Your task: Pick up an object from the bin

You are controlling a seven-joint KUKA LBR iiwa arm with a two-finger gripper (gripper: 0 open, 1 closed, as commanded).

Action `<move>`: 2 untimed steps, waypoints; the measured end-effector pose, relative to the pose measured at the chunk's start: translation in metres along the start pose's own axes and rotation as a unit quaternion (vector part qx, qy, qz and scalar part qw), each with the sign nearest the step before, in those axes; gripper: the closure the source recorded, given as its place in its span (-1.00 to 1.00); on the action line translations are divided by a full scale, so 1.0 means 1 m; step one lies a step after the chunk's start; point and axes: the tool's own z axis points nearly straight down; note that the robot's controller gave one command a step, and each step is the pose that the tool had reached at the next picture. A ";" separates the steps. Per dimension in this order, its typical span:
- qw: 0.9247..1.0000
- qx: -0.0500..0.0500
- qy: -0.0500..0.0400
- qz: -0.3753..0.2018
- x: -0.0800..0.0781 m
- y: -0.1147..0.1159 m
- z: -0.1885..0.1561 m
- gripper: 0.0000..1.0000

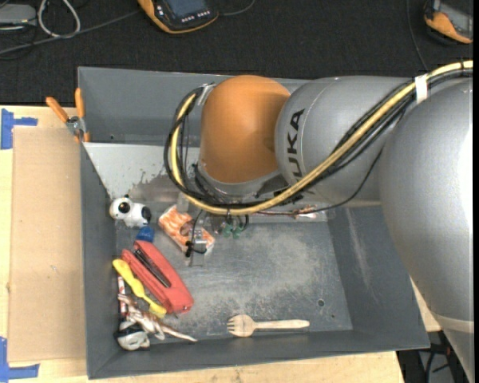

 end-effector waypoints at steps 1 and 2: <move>1.000 -0.001 -0.003 0.002 -0.002 -0.001 -0.004 -1.00; 0.999 -0.001 -0.004 -0.044 -0.012 -0.013 0.064 -1.00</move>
Offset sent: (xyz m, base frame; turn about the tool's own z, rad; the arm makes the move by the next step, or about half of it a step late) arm 0.0111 -0.0138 -0.0679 -0.0913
